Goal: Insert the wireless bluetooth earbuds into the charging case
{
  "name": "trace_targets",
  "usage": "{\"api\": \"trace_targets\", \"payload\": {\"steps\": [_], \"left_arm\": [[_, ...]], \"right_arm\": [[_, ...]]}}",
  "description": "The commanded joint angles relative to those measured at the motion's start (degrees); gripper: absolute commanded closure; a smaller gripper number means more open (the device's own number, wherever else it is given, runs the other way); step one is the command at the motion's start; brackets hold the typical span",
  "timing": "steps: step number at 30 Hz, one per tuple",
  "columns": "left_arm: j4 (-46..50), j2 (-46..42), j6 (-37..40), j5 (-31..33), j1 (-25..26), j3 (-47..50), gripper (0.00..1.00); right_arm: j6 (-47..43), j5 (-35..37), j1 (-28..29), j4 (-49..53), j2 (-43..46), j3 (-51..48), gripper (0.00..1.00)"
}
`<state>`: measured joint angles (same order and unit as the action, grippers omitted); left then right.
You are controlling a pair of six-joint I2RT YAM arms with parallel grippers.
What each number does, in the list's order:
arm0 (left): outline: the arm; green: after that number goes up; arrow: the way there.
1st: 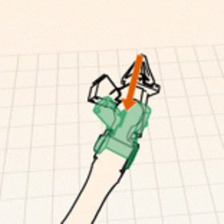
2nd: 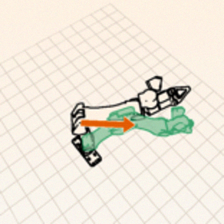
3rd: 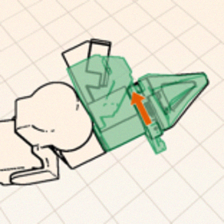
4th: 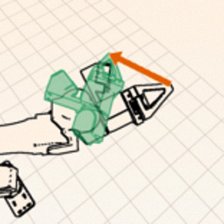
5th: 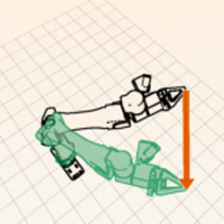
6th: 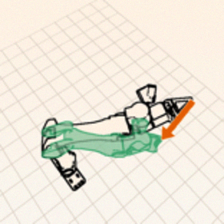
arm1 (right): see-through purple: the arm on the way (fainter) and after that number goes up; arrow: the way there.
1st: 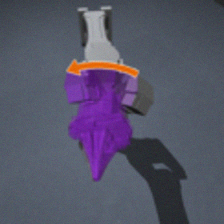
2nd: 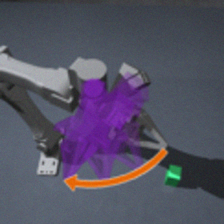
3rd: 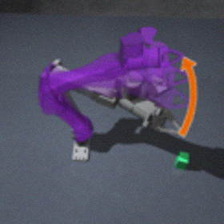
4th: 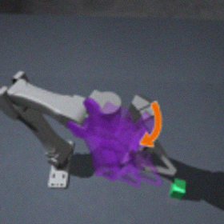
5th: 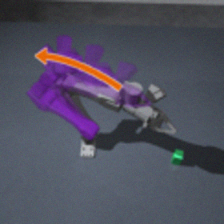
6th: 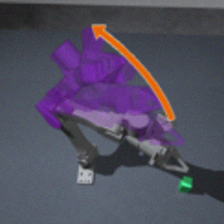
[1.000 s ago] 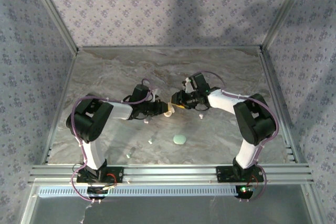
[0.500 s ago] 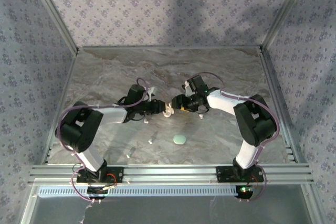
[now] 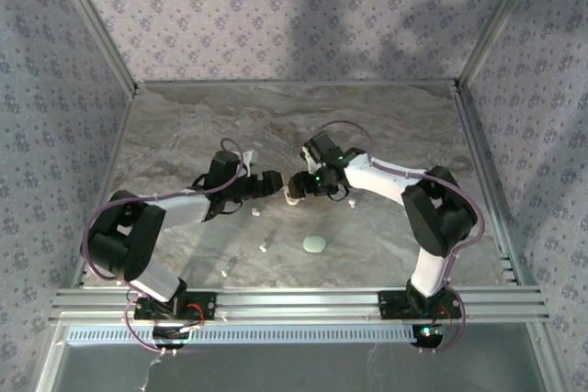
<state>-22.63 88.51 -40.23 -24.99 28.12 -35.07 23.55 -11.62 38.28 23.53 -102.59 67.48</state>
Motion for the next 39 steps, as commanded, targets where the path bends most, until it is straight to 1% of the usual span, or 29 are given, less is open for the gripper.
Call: {"api": "trace_targets", "payload": {"steps": [1,10,21,39], "left_arm": [[-0.97,-1.74,0.0,0.99,-0.34,0.66,0.0],[-0.84,-2.87,-0.2,1.44,-0.7,1.23,0.0],[-0.98,-3.17,-0.2,1.46,-0.7,1.41,0.0],[-1.46,-3.52,-0.43,1.26,-0.7,1.76,0.0]], "right_arm": [[-2.52,7.9,1.73,7.25,-2.82,4.36,0.28],[-2.5,17.52,4.76,14.36,-6.96,9.69,0.3],[-2.55,23.4,5.05,17.84,-7.49,11.57,0.32],[-3.47,24.36,3.93,19.61,-9.38,15.81,0.33]]}}
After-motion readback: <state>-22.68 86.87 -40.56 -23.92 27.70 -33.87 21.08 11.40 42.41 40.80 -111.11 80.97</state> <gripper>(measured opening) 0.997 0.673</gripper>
